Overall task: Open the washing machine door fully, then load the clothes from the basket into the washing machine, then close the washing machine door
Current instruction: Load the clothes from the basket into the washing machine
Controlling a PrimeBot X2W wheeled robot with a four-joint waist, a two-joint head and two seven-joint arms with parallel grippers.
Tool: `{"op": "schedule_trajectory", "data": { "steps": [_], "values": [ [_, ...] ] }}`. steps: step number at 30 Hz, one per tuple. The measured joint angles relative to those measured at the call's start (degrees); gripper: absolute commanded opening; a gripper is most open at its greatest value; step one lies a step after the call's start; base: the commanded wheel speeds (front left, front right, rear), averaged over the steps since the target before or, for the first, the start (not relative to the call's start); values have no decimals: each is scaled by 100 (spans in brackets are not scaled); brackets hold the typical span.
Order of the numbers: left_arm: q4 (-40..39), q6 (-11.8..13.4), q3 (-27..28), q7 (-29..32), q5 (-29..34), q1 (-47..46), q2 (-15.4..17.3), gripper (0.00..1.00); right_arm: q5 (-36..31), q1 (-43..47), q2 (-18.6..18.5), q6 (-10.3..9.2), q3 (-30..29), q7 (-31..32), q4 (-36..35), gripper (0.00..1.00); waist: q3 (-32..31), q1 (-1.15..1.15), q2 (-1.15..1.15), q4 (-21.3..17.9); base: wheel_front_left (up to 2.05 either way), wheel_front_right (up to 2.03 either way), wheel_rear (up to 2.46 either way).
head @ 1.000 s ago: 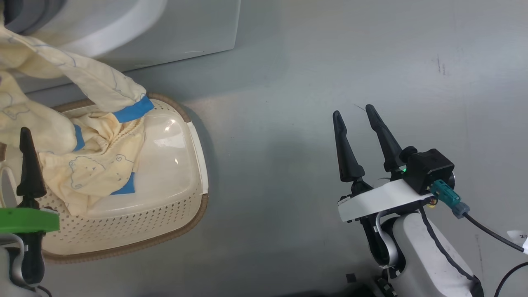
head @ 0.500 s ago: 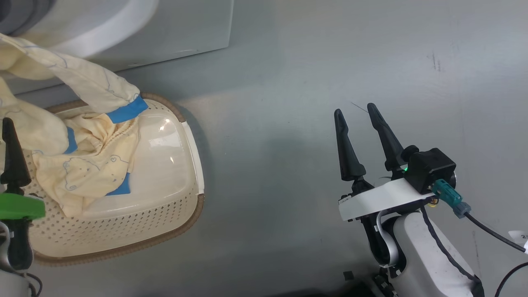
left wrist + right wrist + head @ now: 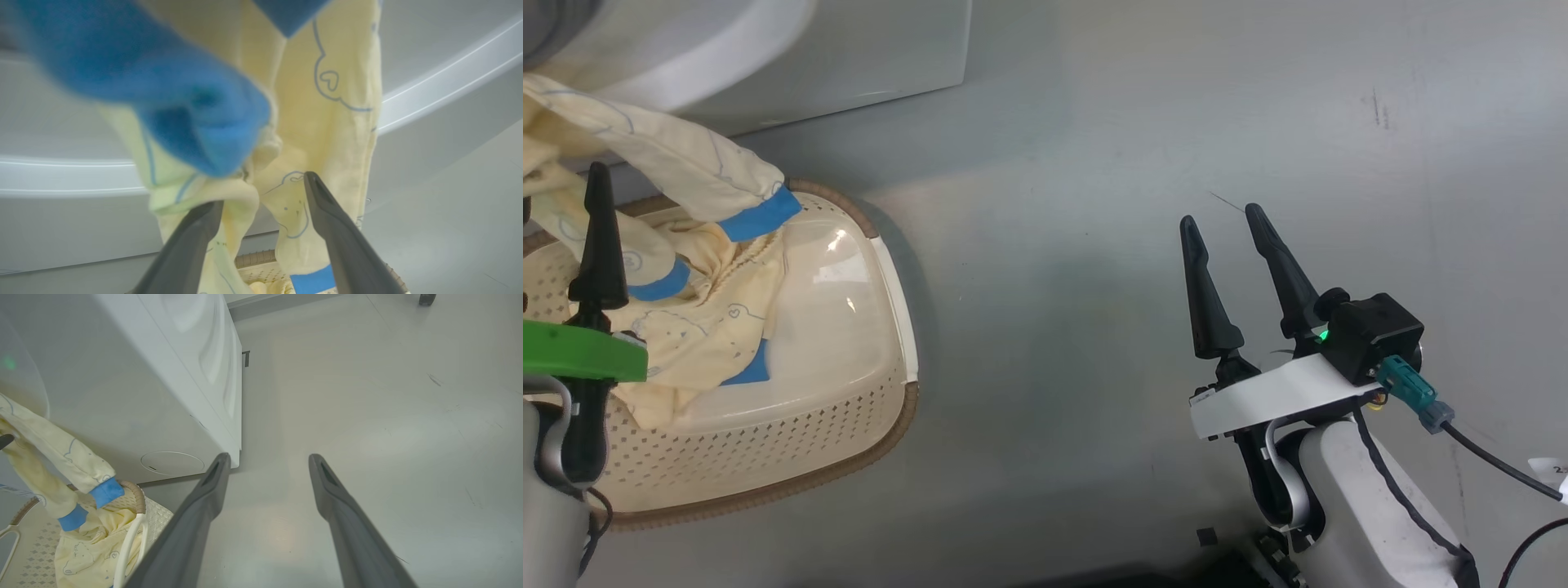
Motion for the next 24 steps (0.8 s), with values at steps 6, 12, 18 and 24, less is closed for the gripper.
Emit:
{"op": "schedule_trajectory", "data": {
  "steps": [6, 12, 18, 24],
  "values": [
    [-331, 0, -266, 0, -364, -290, 10, 100, 9, 0, 0, 0, -4, 0, -25, 100, 62, 0, 0, -10, 0, 0, 0],
    [-466, 0, -420, 0, -742, -479, -1, 100, 11, 0, 1, 0, 11, 0, -24, 100, 130, 0, 0, -7, 0, 0, 0],
    [-188, 0, -271, 7, -1150, -621, -62, 100, 59, -1, 0, 0, 4, 0, -22, 100, 194, 0, 0, -22, 0, 0, 0],
    [149, 0, -270, 8, -1355, -786, -76, 0, 113, -3, 0, 0, 11, 0, -21, 100, 229, 0, 0, -48, 0, 0, 0]
  ]
}}
